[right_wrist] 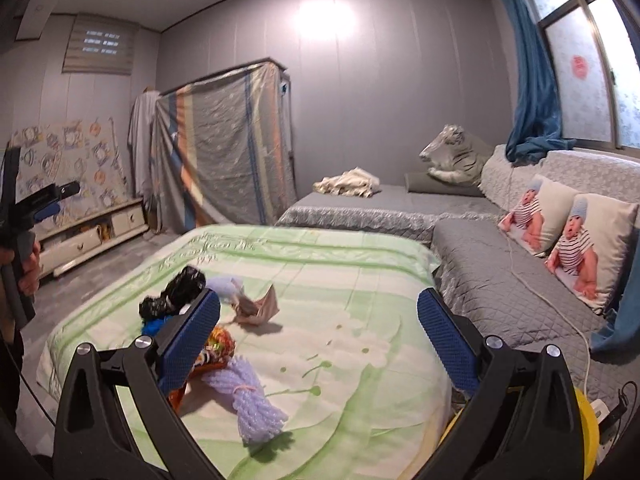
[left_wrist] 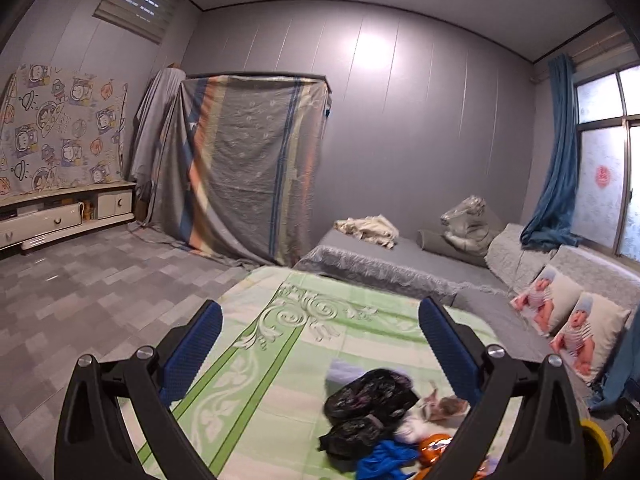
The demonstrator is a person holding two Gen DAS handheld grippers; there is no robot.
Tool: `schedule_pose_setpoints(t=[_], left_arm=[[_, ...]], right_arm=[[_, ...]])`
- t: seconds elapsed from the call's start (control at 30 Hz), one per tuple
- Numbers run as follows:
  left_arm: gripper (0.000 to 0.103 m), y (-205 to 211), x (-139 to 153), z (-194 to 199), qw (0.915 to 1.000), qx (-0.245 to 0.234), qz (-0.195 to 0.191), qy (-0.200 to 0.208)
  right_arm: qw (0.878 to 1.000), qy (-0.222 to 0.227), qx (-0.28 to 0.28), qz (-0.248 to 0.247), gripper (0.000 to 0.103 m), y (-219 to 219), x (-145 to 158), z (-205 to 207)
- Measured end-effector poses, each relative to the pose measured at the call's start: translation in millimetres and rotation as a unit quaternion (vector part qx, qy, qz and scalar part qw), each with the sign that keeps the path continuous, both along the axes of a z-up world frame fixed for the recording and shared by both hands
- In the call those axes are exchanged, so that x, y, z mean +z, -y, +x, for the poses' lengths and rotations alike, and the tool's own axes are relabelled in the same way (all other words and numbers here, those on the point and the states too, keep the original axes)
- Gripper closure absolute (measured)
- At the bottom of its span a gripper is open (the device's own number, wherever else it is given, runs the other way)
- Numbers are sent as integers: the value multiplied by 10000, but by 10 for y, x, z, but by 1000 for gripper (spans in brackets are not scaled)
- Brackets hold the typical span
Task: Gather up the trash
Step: 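Grasp the black bags with the left gripper while the right gripper grasps the purple mesh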
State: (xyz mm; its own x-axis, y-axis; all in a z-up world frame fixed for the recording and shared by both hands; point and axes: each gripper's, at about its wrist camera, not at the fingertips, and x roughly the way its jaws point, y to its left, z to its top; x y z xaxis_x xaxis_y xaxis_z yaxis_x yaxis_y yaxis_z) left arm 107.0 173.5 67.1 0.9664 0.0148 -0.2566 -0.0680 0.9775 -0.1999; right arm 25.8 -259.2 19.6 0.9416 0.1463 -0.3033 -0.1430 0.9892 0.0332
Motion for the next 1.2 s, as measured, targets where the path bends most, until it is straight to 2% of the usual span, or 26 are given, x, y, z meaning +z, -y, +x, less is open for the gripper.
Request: schedule_pose_setpoints(t=[0.17,0.27,0.47,0.73,0.9,0.97,1.0,1.2], left_arm=[[8,121,-445,282,9969,-454,86,-638],[8,252,-679,501,9915,-838,183,-979],[8,522,-1047,855,9788,-1287,426,-1537],[8,687,-1425,1222,9599,-1582,498,-2260],[8,697,-1554,1340,9547,-1505,558,-2505],[9,681,-1587,1376,9531,-1533,451,-2569],[12,686,-1599,1390,9525,-1541,440,-2588],[30,748,-1652,1418,9469,-1700,465,-2688]], right_arm=[[9977,-379,397,-392,8,-242,-321,147],[9946,-546,618,-622,8,-374,-477,184],[9890,-773,888,-900,9,-548,-721,300],[9796,-1280,1264,-898,9,-604,-935,483],[9742,-1483,1440,-907,10,-630,-1002,556],[9705,-1607,1535,-932,16,-663,-1040,593],[9691,-1659,1552,-960,20,-680,-1061,611],[9618,-1979,1609,-1000,31,-724,-1146,734]])
